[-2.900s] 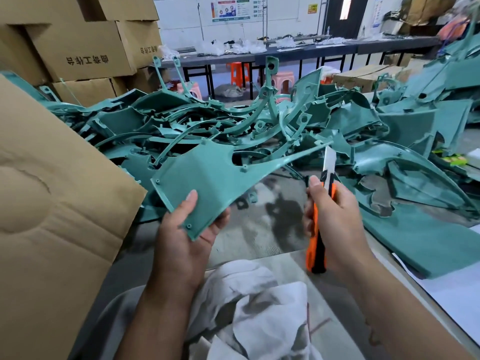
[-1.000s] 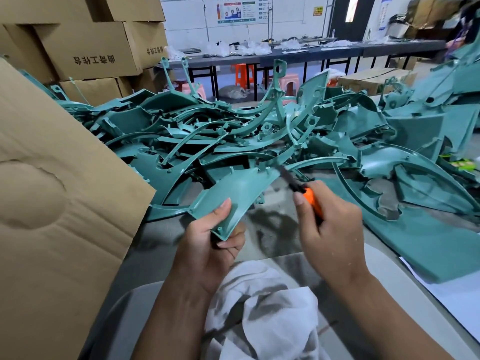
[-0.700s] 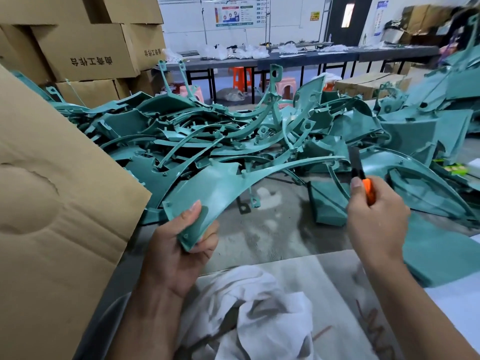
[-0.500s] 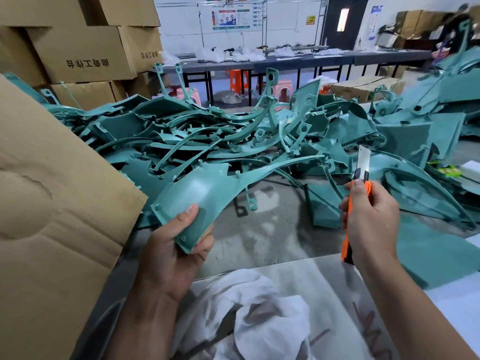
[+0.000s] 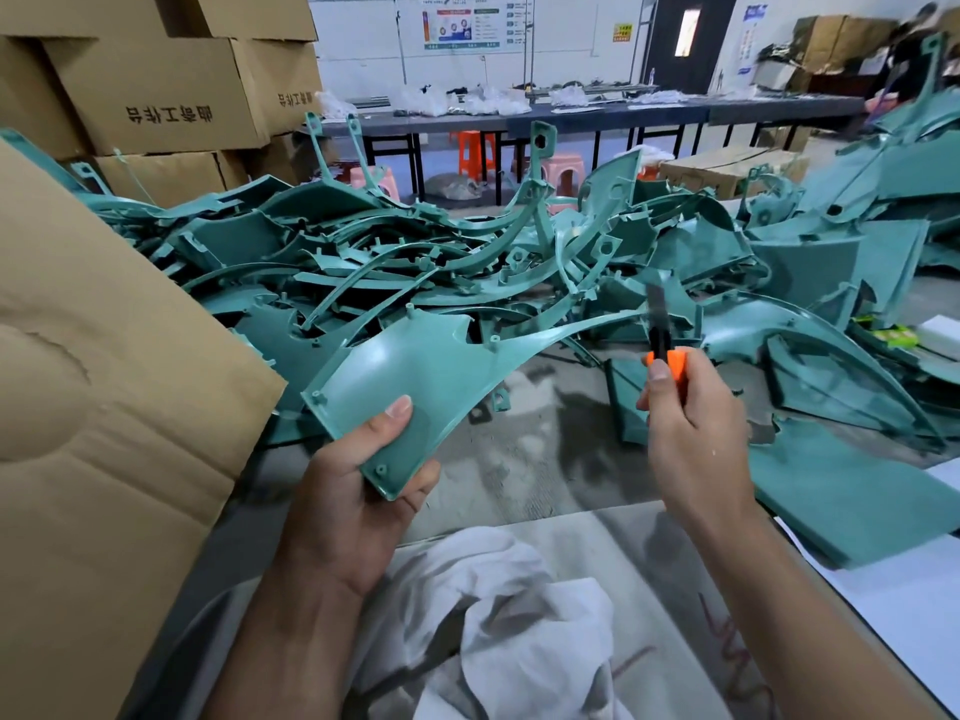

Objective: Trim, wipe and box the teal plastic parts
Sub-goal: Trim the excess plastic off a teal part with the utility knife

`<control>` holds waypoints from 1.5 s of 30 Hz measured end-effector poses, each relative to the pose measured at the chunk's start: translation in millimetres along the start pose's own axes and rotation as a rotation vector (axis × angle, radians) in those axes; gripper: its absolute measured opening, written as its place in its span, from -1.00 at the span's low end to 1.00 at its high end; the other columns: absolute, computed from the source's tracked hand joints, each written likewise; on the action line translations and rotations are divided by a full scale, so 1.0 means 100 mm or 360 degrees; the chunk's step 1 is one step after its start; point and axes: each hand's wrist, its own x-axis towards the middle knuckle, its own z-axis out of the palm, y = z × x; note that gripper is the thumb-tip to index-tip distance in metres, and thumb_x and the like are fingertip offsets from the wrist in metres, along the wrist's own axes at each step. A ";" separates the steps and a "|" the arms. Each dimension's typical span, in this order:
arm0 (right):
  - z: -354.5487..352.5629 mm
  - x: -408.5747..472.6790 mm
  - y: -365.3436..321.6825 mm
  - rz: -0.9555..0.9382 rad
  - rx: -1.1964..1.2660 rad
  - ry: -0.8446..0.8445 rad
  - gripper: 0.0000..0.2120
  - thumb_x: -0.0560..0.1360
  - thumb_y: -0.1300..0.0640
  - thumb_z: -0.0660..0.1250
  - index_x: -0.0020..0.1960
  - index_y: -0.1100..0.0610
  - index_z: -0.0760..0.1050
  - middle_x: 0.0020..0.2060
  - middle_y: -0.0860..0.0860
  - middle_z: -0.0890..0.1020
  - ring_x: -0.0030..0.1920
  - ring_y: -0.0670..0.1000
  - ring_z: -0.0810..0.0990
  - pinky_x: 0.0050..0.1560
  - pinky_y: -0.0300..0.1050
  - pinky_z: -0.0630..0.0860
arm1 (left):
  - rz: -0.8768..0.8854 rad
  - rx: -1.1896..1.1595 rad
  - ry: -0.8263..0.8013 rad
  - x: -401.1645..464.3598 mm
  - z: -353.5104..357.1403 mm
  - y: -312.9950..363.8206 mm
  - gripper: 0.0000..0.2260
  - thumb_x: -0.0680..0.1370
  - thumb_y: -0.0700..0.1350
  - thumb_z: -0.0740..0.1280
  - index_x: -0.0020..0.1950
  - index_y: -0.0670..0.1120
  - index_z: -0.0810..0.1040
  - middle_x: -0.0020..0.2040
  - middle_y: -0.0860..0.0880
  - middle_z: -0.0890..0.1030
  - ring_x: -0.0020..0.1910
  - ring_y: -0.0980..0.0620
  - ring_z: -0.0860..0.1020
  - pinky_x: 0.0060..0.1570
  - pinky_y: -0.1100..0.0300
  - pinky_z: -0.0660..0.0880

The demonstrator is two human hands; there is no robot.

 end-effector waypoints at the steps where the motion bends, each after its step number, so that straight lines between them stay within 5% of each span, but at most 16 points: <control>1: 0.01 -0.02 -0.02 -0.0065 -0.0032 -0.0030 -0.69 0.73 0.05 0.17 -0.17 0.12 0.38 -0.36 0.09 0.54 -0.38 0.06 0.43 -0.32 0.08 0.41 | 0.0013 0.0040 0.0020 -0.01 0.03 -0.03 -0.87 0.46 -0.24 0.37 -0.09 -0.02 0.56 -0.28 0.03 0.45 -0.47 0.15 0.38 -0.58 0.33 0.32; 6: 0.12 -0.20 -0.16 -0.0383 -0.0041 -0.0311 -0.70 0.72 0.09 0.22 -0.20 0.03 0.35 -0.44 -0.08 0.43 -0.44 -0.03 0.41 -0.43 -0.28 0.28 | 0.0060 -0.0003 0.0134 -0.02 0.11 -0.08 -0.83 0.48 -0.27 0.36 -0.01 -0.01 0.59 -0.25 0.05 0.57 -0.45 0.17 0.50 -0.56 0.35 0.37; 11: 0.16 -0.29 -0.27 -0.0654 -0.0040 -0.0566 -0.75 0.70 0.04 0.23 -0.13 0.10 0.40 -0.42 -0.08 0.43 -0.41 -0.03 0.42 -0.38 -0.02 0.36 | 0.0060 -0.0041 0.0306 0.00 0.12 -0.06 -0.86 0.46 -0.25 0.39 -0.11 -0.02 0.52 -0.30 0.05 0.45 -0.46 0.14 0.26 -0.58 0.34 0.19; 15: 0.15 -0.33 -0.31 -0.0795 -0.0064 -0.0718 -0.78 0.67 0.00 0.25 -0.07 0.11 0.47 -0.40 -0.10 0.44 -0.40 -0.03 0.43 -0.37 0.09 0.38 | 0.0027 -0.0098 0.0367 -0.01 0.12 -0.06 -0.86 0.43 -0.23 0.42 -0.18 -0.02 0.50 -0.34 0.06 0.46 -0.46 0.15 0.26 -0.58 0.34 0.17; 21: 0.11 -0.33 -0.33 -0.0891 -0.0009 -0.0819 -0.81 0.64 0.04 0.29 -0.14 0.05 0.43 -0.44 -0.18 0.35 -0.43 -0.07 0.40 -0.38 -0.22 0.27 | -0.0061 -0.0161 0.0386 -0.01 0.12 -0.06 -0.87 0.41 -0.23 0.42 -0.29 -0.05 0.55 -0.39 0.05 0.46 -0.52 0.15 0.29 -0.62 0.35 0.19; 36: 0.00 -0.19 -0.26 -0.0912 0.0179 -0.1073 -0.75 0.60 0.19 0.38 -0.21 -0.05 0.49 -0.46 -0.17 0.39 -0.50 -0.08 0.41 -0.42 -0.28 0.25 | -0.0072 -0.0004 0.0348 -0.05 0.14 -0.10 -0.73 0.42 -0.25 0.42 0.10 -0.09 0.59 -0.20 0.00 0.62 -0.47 0.14 0.53 -0.58 0.33 0.38; 39: -0.02 -0.21 -0.31 -0.0927 0.0249 -0.0994 -0.71 0.62 0.15 0.36 -0.24 -0.09 0.46 -0.47 -0.17 0.38 -0.50 -0.10 0.39 -0.43 -0.28 0.25 | 0.0005 0.0061 0.0406 -0.05 0.12 -0.07 -0.65 0.38 -0.22 0.46 0.16 -0.07 0.62 -0.07 -0.01 0.70 -0.33 0.09 0.65 -0.50 0.30 0.46; 42: -0.05 -0.21 -0.33 -0.0820 0.0245 -0.0645 -0.69 0.62 0.01 0.33 -0.28 0.09 0.50 -0.47 -0.07 0.44 -0.48 -0.07 0.41 -0.43 -0.27 0.29 | 0.0032 0.0243 0.0399 -0.05 0.06 -0.04 -0.56 0.33 -0.20 0.52 0.20 -0.04 0.63 0.06 -0.05 0.73 -0.12 0.01 0.72 -0.36 0.22 0.57; 45: -0.08 -0.19 -0.30 -0.0622 0.0192 -0.0257 -0.71 0.62 -0.04 0.38 -0.24 0.02 0.50 -0.47 -0.05 0.46 -0.47 -0.05 0.43 -0.47 -0.32 0.32 | -0.0019 0.0442 0.0299 -0.07 -0.01 -0.01 -0.56 0.36 -0.21 0.53 0.22 -0.08 0.59 0.11 -0.15 0.72 -0.07 -0.20 0.73 -0.37 0.12 0.59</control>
